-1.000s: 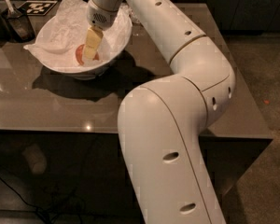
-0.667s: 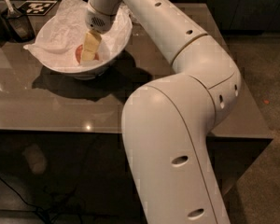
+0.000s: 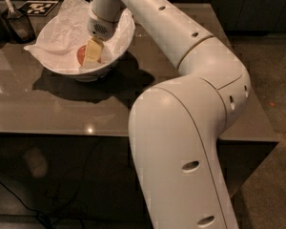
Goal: Pick apple from white bowl
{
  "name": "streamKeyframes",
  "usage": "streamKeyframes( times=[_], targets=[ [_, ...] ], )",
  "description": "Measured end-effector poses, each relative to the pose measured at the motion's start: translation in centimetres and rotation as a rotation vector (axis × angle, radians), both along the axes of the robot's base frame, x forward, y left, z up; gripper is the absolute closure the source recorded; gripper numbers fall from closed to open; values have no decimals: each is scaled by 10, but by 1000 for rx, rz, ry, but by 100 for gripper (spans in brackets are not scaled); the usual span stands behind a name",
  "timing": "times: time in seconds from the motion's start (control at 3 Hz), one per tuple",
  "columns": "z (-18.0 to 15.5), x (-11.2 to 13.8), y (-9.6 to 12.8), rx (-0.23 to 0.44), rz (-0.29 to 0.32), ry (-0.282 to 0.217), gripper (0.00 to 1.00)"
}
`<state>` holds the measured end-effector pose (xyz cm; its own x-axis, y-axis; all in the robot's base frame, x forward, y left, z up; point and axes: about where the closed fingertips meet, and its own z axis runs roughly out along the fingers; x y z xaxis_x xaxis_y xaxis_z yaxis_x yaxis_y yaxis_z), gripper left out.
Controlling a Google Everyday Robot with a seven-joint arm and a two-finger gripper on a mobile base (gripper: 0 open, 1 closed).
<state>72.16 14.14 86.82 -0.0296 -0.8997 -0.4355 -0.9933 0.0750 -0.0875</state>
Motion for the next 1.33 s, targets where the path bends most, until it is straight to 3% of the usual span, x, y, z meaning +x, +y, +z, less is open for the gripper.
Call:
streamKeyframes(
  times=[1.33],
  targets=[
    [-8,6,14,-26,42,25,0]
  ],
)
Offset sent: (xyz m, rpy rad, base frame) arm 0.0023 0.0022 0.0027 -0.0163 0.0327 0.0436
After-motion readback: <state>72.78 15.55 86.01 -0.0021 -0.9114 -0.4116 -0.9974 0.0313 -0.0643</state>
